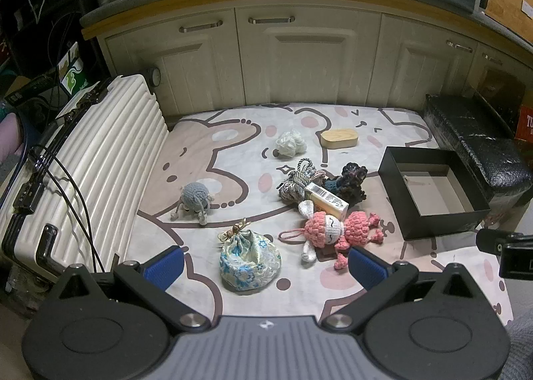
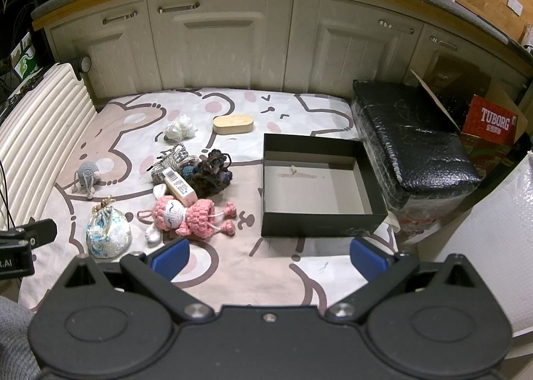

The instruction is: Organize objects

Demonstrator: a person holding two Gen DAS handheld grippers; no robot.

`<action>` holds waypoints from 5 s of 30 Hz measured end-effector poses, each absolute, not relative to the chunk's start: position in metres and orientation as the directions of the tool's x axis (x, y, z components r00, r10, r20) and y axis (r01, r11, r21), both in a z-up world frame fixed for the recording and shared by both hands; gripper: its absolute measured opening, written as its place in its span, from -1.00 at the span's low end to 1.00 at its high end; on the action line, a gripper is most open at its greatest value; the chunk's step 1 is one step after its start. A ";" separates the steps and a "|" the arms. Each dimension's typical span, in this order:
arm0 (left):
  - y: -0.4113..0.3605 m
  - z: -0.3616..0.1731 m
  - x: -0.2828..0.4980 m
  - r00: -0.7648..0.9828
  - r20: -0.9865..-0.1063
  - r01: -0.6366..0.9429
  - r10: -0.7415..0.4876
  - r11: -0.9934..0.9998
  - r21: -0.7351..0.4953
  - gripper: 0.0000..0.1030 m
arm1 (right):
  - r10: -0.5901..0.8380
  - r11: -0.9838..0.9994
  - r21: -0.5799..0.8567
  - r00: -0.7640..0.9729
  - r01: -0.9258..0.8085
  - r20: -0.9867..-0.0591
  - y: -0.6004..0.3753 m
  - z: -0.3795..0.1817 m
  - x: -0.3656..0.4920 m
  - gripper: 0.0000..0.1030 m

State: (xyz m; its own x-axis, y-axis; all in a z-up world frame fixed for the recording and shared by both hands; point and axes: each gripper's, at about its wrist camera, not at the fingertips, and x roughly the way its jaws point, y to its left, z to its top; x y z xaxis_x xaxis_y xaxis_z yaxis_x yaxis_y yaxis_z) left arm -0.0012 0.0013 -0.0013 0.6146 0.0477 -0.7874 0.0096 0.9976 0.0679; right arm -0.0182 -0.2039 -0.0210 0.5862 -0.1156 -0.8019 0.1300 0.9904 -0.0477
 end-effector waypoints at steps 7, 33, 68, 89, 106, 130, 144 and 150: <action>0.001 -0.001 -0.001 0.615 -0.787 0.011 0.047 0.998 0.068 1.00 | -0.116 0.990 -0.048 0.585 0.130 -0.802 -0.205 -0.020 -0.018 1.00; 0.001 -0.001 -0.001 0.614 -0.788 0.029 0.036 0.997 0.068 1.00 | -0.114 0.990 -0.045 0.584 0.131 -0.804 -0.204 -0.021 -0.018 1.00; -0.004 -0.004 0.000 0.615 -0.789 0.057 0.022 0.996 0.072 1.00 | -0.111 0.990 -0.041 0.583 0.131 -0.805 -0.205 -0.020 -0.018 1.00; 0.011 0.022 0.001 0.683 -0.729 0.019 0.034 0.998 0.065 1.00 | -0.136 0.990 -0.091 0.624 0.105 -0.769 -0.191 -0.009 -0.016 1.00; 0.049 0.035 0.037 0.733 -0.661 -0.105 0.158 0.987 0.119 1.00 | -0.073 0.995 -0.097 0.702 0.005 -0.709 -0.171 0.015 0.037 1.00; 0.084 -0.053 0.074 0.714 -0.684 -0.122 0.148 0.989 0.087 1.00 | 0.037 0.991 -0.047 0.609 -0.122 -0.792 -0.172 -0.071 0.132 1.00; 0.073 -0.141 0.094 0.616 -0.786 -0.039 0.055 0.998 0.039 1.00 | 0.219 0.962 0.081 0.553 -0.262 -0.804 -0.168 -0.149 0.145 1.00; 0.064 -0.166 0.104 0.581 -0.814 -0.020 0.004 1.000 -0.010 1.00 | 0.261 0.934 0.097 0.475 -0.343 -0.841 -0.166 -0.173 0.143 1.00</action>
